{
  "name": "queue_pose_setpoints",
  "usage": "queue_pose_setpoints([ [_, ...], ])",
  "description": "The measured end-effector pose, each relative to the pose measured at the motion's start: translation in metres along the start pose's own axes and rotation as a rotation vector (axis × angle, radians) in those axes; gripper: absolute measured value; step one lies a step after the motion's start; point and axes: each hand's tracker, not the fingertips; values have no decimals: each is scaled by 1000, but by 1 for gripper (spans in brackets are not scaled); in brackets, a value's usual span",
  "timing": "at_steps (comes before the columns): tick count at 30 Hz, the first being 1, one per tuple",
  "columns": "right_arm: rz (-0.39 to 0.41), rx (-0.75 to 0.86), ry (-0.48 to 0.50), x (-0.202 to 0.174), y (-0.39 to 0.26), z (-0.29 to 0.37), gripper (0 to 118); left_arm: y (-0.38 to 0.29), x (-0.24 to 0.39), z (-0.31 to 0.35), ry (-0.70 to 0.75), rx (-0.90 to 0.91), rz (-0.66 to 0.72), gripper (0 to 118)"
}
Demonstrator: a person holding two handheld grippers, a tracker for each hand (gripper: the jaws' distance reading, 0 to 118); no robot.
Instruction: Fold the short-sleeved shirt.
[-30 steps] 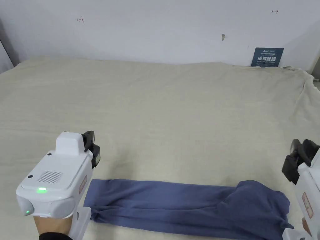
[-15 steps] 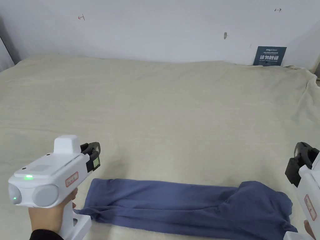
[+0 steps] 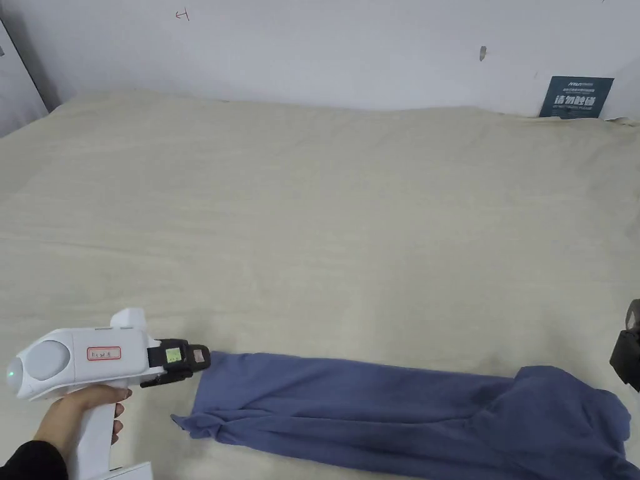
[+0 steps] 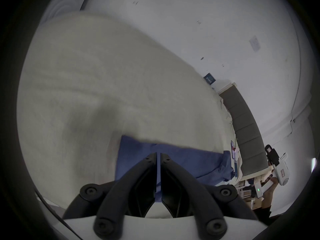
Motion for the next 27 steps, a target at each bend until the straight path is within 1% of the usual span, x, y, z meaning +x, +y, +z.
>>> queue_pose_setpoints([
  [3, 6, -14, -4, -6, 1, -3, 0, -5, -16, -10, -1, -14, 14, 38],
  [4, 9, -20, -6, -9, 2, -2, 0, -6, -21, -14, -2, -21, 18, 53],
  [5, 11, -24, -7, -11, 2, -3, 0, -8, -25, -15, -3, -25, 25, 62],
  [6, 12, -28, -8, -13, 2, -5, 0, -9, -28, -19, 1, -33, 28, 67],
  [8, 18, -41, -10, -17, 1, -7, 0, -10, -32, -26, 9, -43, 26, 73],
  [10, 18, -48, -10, -21, -1, -9, 0, -10, -39, -33, 15, -62, 23, 76],
  [12, 22, -57, -8, -23, -2, -11, 0, -10, -41, -40, -7, -91, 20, 76],
  [15, 27, -70, -8, -26, -4, -13, 0, -10, -41, -44, -44, -81, -10, 76],
  [18, 26, -79, -10, -26, -4, -14, 0, -7, -41, -50, -92, -89, -8, 76],
  [20, 28, -83, -16, -33, 6, -9, 0, -7, -38, -57, -108, -110, -17, 76],
  [22, 28, -84, -21, -34, 9, -8, 0, -6, -34, -61, -127, -131, -54, 76],
  [24, 20, -84, -26, -27, 5, -11, 0, -4, -28, -65, -113, -147, -78, 76],
  [26, 13, -84, -29, -26, 6, -11, 0, -3, -25, -66, -106, -155, -102, 73],
  [27, 12, -83, -30, -22, 4, -12, 0, -3, -22, -67, -95, -161, -113, 64],
])
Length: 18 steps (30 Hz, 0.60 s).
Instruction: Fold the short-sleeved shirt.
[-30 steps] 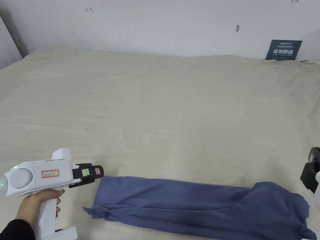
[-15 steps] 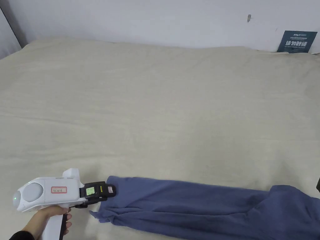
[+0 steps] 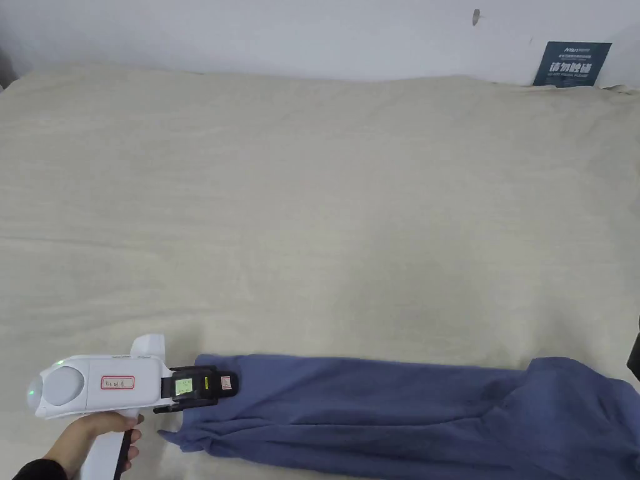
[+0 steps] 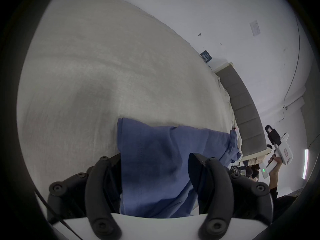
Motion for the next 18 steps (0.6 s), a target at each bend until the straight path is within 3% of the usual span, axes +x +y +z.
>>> queue_pose_setpoints([
  [1, 0, 0, -1, 2, -1, 0, 0, 0, 2, -1, 49, -2, -22, 39],
  [2, -1, 0, -3, 2, -1, 0, 0, 1, -3, -4, 75, -4, -46, 23],
  [5, -10, -2, -2, 7, -4, 0, 0, -2, -2, -9, 67, -7, -36, 12],
  [18, -34, 36, -6, 23, 2, 6, 0, 23, 29, 38, 107, 39, -107, 7],
])
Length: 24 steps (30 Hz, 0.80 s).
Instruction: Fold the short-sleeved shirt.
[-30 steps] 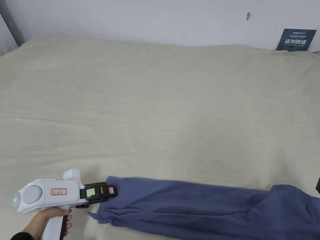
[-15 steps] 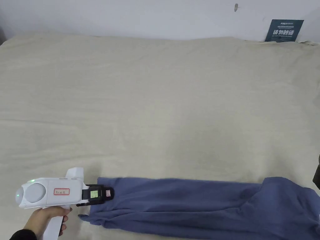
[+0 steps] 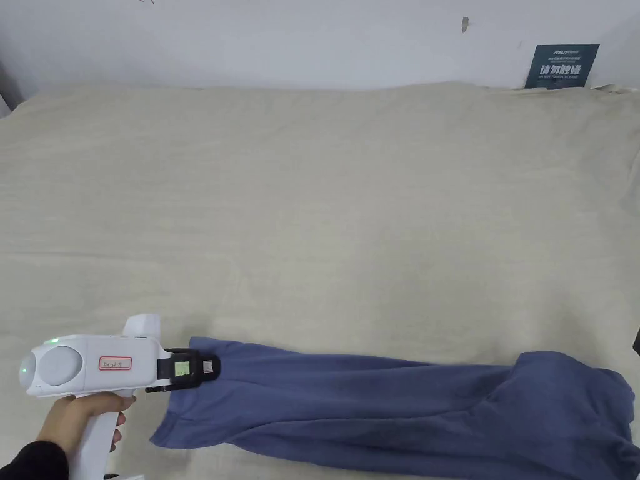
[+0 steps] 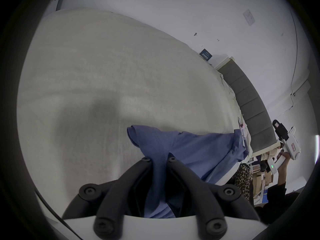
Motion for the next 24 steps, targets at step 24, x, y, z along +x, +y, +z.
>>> queue_pose_setpoints([
  [24, -53, 39, 30, 22, 3, 23, 0, 23, 154, -32, 163, -131, -152, 7],
])
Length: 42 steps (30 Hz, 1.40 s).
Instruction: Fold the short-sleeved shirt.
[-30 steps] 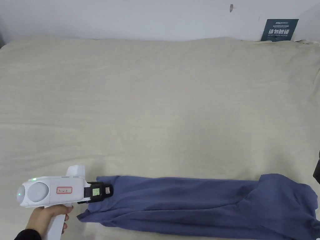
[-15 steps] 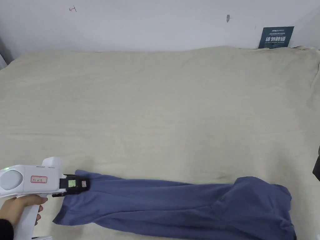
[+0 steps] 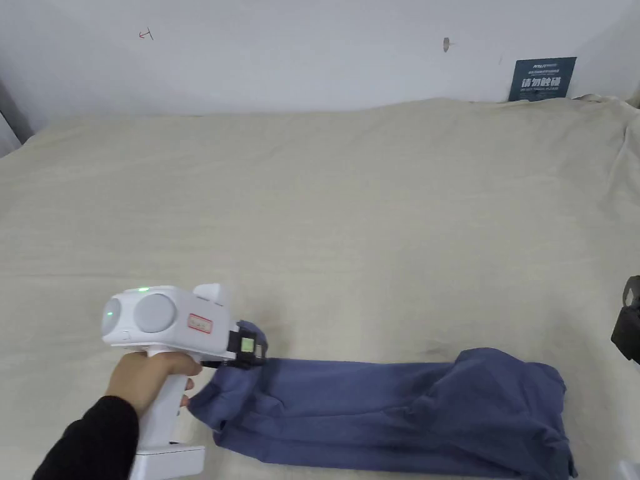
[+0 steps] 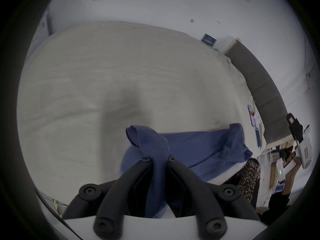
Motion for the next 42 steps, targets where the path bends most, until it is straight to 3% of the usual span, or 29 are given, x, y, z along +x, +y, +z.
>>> queue_pose_setpoints([
  [10, -12, 13, -33, 26, -3, 12, 0, 1, 95, -87, -45, -68, -45, 7],
  [23, -16, 3, -51, 37, -12, 15, 0, -25, 144, -159, 129, -106, -92, 9],
  [25, -19, 1, -54, 39, -12, 15, 0, -26, 150, -154, 128, -101, -116, 24],
  [26, -19, 0, -55, 38, -12, 16, 0, -25, 151, -153, 134, -98, -115, 38],
  [28, -19, -1, -56, 38, -12, 16, 0, -24, 151, -143, 77, -91, -96, 82],
  [30, -18, -1, -57, 38, -11, 17, 0, -23, 150, -131, 34, -51, -61, 99],
  [35, -22, 5, -55, 37, -7, 18, 0, -15, 138, -83, -43, 99, -26, 99],
  [40, -24, 16, -47, 34, -4, 19, 0, -18, 114, -49, 66, 253, -40, 98],
  [42, -23, 17, -45, 33, -3, 19, 0, -25, 102, -44, 100, 320, -33, 89],
])
